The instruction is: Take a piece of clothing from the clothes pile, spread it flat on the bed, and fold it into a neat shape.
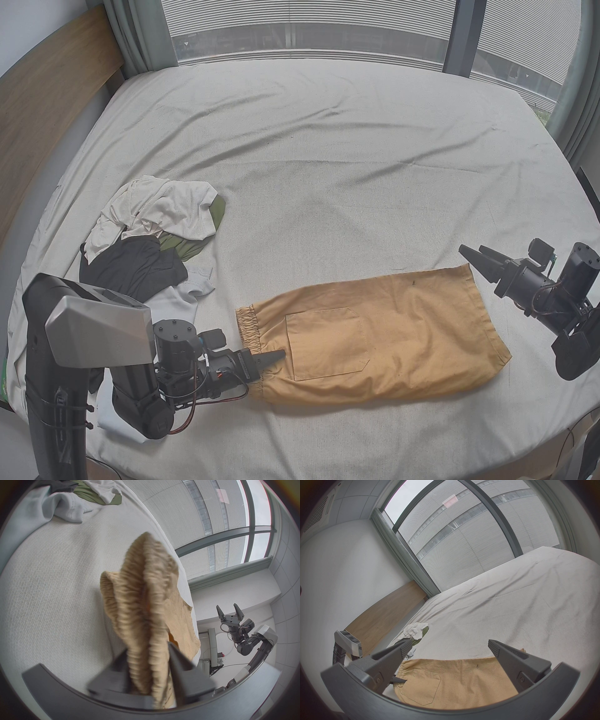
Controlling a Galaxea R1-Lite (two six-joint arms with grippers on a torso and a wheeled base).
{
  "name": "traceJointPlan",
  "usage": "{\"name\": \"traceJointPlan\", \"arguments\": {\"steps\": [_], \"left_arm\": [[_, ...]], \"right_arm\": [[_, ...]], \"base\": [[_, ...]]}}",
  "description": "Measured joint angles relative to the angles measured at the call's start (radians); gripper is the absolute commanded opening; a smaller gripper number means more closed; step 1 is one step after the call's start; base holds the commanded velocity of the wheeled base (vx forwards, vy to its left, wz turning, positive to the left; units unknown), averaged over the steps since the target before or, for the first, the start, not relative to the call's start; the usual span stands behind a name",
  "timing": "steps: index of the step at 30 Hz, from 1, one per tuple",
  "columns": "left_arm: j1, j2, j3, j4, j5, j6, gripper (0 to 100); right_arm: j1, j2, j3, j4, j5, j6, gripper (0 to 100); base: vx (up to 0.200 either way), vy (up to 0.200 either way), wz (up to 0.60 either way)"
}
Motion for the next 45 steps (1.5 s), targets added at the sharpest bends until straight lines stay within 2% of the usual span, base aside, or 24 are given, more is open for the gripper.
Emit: {"name": "traceJointPlan", "arguments": {"steps": [6,20,34,45], "left_arm": [[0.002,-0.02,0.025,-0.001,0.005,-0.002,0],[0.005,-0.16,0.21,0.0,0.008,0.018,0],[0.03,-0.231,0.282,0.0,0.014,0.027,0],[0.12,-0.271,0.335,0.0,0.002,0.093,0]], "right_arm": [[0.003,0.0,0.004,0.0,0.0,0.0,100],[0.003,0.0,0.011,0.0,0.004,0.0,100],[0.008,0.0,0.014,0.0,0.005,0.001,100],[0.009,-0.001,0.013,0.0,0.006,0.001,100]], "base": [[0.0,0.0,0.0],[0.0,0.0,0.0],[0.0,0.0,0.0],[0.0,0.0,0.0]]}}
